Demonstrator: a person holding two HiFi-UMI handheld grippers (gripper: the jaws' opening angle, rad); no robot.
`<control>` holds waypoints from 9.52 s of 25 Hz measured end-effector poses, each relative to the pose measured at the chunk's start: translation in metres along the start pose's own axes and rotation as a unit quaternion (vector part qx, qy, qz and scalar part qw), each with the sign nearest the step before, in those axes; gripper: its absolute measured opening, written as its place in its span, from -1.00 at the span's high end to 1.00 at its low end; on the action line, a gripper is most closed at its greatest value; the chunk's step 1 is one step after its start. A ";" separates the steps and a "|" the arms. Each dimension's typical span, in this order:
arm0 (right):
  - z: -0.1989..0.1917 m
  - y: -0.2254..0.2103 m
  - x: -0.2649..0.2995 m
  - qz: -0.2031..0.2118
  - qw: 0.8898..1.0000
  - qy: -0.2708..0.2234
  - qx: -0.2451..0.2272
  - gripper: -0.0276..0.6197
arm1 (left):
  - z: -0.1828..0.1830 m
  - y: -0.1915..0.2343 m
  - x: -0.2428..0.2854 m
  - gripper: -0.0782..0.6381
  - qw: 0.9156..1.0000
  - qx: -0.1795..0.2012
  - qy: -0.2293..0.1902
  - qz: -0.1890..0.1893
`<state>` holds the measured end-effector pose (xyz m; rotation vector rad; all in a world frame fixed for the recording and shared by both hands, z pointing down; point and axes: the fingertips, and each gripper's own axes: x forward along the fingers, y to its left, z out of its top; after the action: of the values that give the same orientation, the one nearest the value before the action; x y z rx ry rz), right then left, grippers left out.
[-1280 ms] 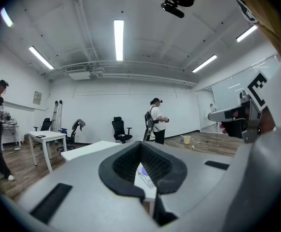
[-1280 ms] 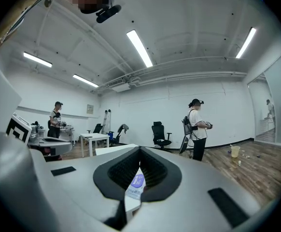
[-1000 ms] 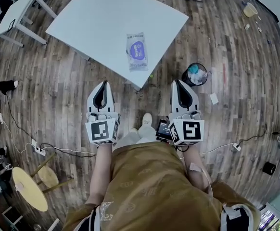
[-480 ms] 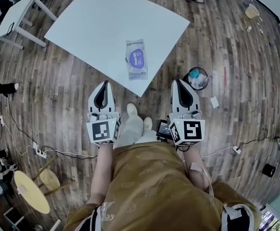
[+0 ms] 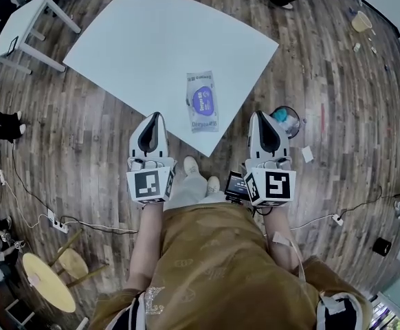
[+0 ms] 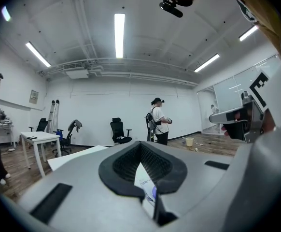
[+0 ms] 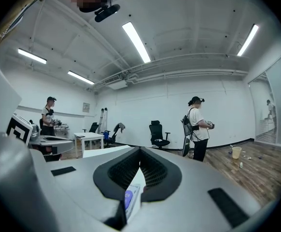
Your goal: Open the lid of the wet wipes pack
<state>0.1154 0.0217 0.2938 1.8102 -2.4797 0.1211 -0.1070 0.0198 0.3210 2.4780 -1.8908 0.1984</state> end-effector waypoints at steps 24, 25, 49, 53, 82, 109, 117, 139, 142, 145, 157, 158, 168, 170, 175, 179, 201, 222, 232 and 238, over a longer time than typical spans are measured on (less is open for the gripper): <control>-0.011 -0.005 0.099 0.009 0.999 0.034 -0.008 0.89 | -0.001 0.035 0.101 0.78 0.999 -0.014 0.012 -0.030; -0.013 -0.007 0.103 0.010 0.999 0.037 -0.009 0.89 | -0.004 0.033 0.103 0.78 0.999 -0.015 0.018 -0.030; -0.112 0.003 0.143 0.044 0.984 0.165 0.043 0.89 | -0.103 0.007 0.127 0.78 0.988 -0.042 0.133 -0.071; -0.134 0.010 0.148 0.057 0.977 0.197 0.053 0.89 | -0.118 0.003 0.126 0.78 0.984 -0.044 0.150 -0.080; -0.241 0.052 0.150 0.133 0.916 0.355 0.133 0.71 | -0.204 -0.046 0.110 0.78 0.958 -0.068 0.246 -0.129; -0.267 0.057 0.156 0.096 0.875 0.441 0.175 0.68 | -0.237 -0.069 0.095 0.78 0.941 -0.066 0.288 -0.165; -0.274 0.054 0.156 0.075 0.869 0.456 0.180 0.68 | -0.243 -0.073 0.096 0.78 0.939 -0.060 0.292 -0.173; -0.272 0.044 0.156 0.077 0.858 0.459 0.218 0.83 | -0.254 -0.085 0.099 0.78 0.928 -0.033 0.320 -0.188; -0.273 0.043 0.157 0.075 0.857 0.461 0.219 0.83 | -0.255 -0.083 0.099 0.78 0.915 -0.059 0.350 -0.194; -0.273 0.043 0.157 0.074 0.857 0.460 0.220 0.83 | -0.255 -0.085 0.095 0.78 0.899 -0.052 0.384 -0.205; -0.263 0.047 0.159 0.087 0.858 0.457 0.220 0.85 | -0.264 -0.087 0.094 0.78 0.876 -0.054 0.428 -0.218; -0.261 0.047 0.159 0.090 0.858 0.456 0.221 0.85 | -0.265 -0.087 0.094 0.78 0.875 -0.056 0.428 -0.218; -0.248 0.053 0.158 0.114 0.858 0.453 0.212 0.89 | -0.269 -0.090 0.095 0.78 0.872 -0.055 0.433 -0.221; -0.243 0.057 0.160 0.121 0.859 0.450 0.213 0.89 | -0.270 -0.090 0.096 0.78 0.871 -0.053 0.434 -0.222; -0.237 0.061 0.160 0.123 0.861 0.448 0.206 0.89 | -0.266 -0.088 0.094 0.78 0.872 -0.058 0.432 -0.223; -0.234 0.063 0.161 0.124 0.861 0.447 0.207 0.89 | -0.262 -0.085 0.093 0.78 0.877 -0.054 0.421 -0.225; -0.209 0.106 0.159 0.187 0.863 0.420 0.209 0.89 | -0.233 -0.031 0.083 0.78 0.921 -0.085 0.354 -0.136; -0.205 0.138 0.170 0.227 0.861 0.395 0.225 0.89 | -0.222 -0.001 0.086 0.78 0.932 -0.114 0.333 -0.085; -0.207 0.156 0.172 0.247 0.849 0.381 0.269 0.89 | -0.228 0.009 0.083 0.78 0.928 -0.131 0.341 -0.072; -0.214 0.168 0.173 0.263 0.842 0.388 0.269 0.89 | -0.228 0.016 0.084 0.78 0.928 -0.143 0.336 -0.069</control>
<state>-0.0954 -0.0682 0.5209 0.7866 -2.2969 1.3816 -0.1205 -0.0443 0.5556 1.9758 -1.3436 0.6246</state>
